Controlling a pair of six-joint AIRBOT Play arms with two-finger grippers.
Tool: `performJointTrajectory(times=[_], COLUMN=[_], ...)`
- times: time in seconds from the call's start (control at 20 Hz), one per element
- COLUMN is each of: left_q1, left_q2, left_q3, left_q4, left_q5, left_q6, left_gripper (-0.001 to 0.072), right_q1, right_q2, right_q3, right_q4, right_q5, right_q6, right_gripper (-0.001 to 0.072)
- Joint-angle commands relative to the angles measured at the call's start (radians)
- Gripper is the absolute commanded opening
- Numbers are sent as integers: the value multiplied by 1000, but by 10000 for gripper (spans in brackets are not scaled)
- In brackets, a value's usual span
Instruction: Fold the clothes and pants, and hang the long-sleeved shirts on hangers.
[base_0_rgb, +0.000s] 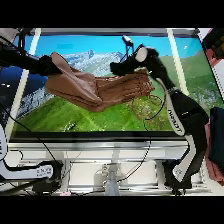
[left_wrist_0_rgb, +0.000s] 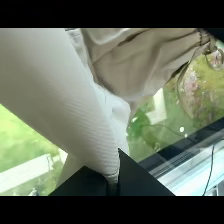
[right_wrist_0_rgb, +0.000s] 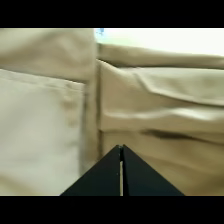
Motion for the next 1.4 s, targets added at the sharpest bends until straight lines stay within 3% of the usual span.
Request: performJointTrajectory(times=[0.0, 0.15, 0.3, 0.45, 0.6, 1.05, 1.15, 1.35], left_q1=[-8, -9, -9, -23, -70, -182, -179, -184], left_q2=[5, 4, 3, 3, -2, -52, -52, -55], left_q3=[3, 3, 3, 3, 3, 3, 3, 3], left_q4=[-57, -95, -98, -148, -151, -150, -150, -151], left_q5=[0, 37, 86, 136, 205, 254, 254, 255], left_q6=[-2, -1, 1, 109, 145, 215, 233, 233], left_gripper=[27, 27, 27, 27, 27, 27, 27, 27], right_q1=[91, 170, 261, 353, 400, 227, 172, 26], right_q2=[-47, -138, -196, -206, -206, -155, -114, -14], right_q3=[-54, -53, -54, -53, -53, -54, -54, -54], right_q4=[-10, 48, 106, 110, 110, 43, -33, -39], right_q5=[-169, -189, -226, -301, -332, -159, -98, 81], right_q6=[114, 196, 198, 198, 200, 277, 217, -25], right_gripper=[43, 43, 43, 42, 43, 42, 42, 42])
